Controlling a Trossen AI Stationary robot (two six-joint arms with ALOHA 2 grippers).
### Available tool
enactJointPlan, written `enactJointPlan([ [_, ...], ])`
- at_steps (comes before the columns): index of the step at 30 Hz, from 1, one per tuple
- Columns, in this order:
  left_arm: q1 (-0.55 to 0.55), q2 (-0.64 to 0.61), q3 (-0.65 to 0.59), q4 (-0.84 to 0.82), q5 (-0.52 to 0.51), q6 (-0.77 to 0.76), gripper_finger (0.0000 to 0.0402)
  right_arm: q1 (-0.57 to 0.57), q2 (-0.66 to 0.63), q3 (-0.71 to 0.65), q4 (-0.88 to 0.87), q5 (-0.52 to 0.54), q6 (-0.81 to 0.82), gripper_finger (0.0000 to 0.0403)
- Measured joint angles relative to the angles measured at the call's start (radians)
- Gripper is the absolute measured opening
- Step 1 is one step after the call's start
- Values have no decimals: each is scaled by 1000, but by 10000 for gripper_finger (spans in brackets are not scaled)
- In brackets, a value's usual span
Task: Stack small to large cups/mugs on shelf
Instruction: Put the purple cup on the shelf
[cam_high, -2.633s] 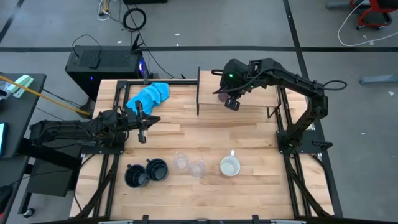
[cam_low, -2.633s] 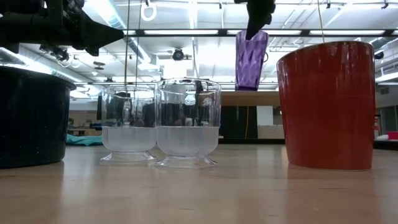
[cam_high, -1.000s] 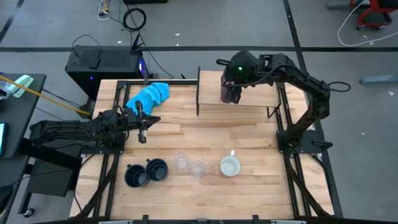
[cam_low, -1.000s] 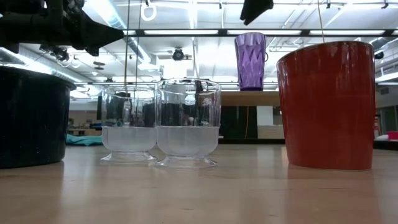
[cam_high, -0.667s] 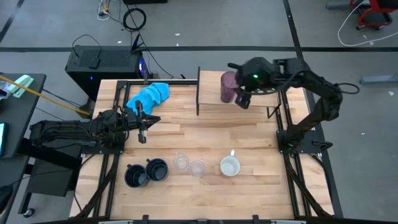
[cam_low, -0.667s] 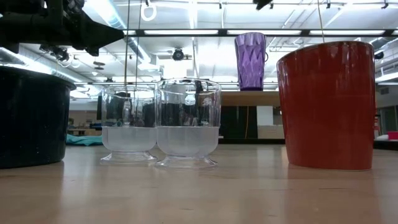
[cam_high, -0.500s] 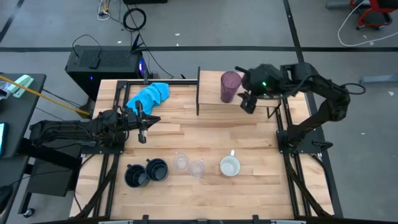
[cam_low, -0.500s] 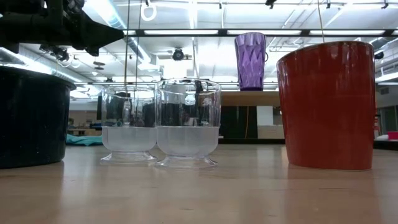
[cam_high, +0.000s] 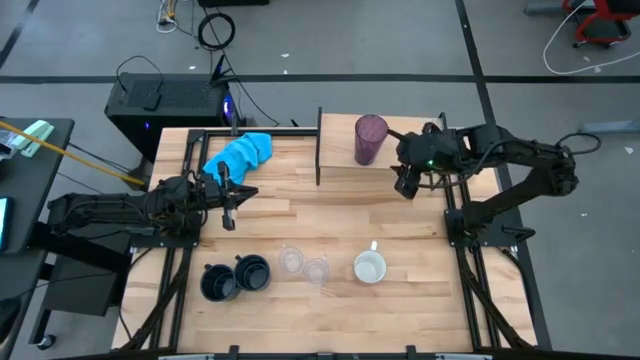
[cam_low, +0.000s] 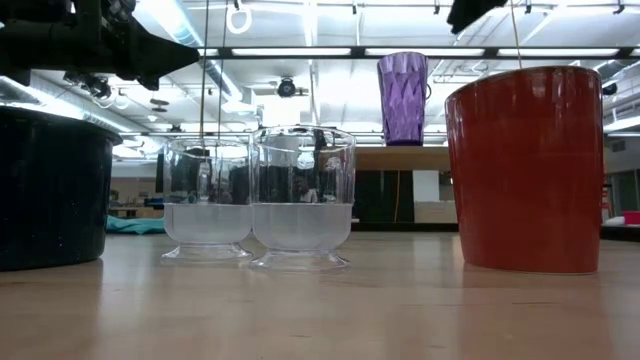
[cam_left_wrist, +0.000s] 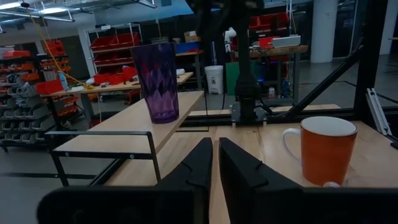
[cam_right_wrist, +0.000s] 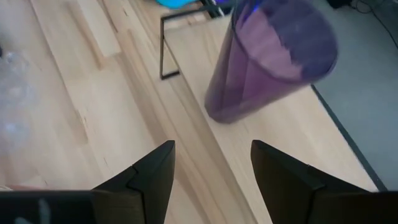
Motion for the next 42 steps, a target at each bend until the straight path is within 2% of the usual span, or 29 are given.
enactJointPlan([
  [8,0,0,0,0,0,0,30,-79,-10,-194,41,65,4,217],
  [13,0,0,0,0,0,0,30,-134,-17,-327,136,134,3,217],
  [22,0,0,0,0,0,0,40,-137,-120,-584,454,336,36,217],
  [28,0,0,0,0,0,0,33,-139,-170,-762,740,385,62,217],
  [33,0,0,0,0,0,0,28,-165,-166,-830,862,394,64,217],
  [42,0,0,0,0,0,0,37,-229,-124,-837,990,400,22,217],
])
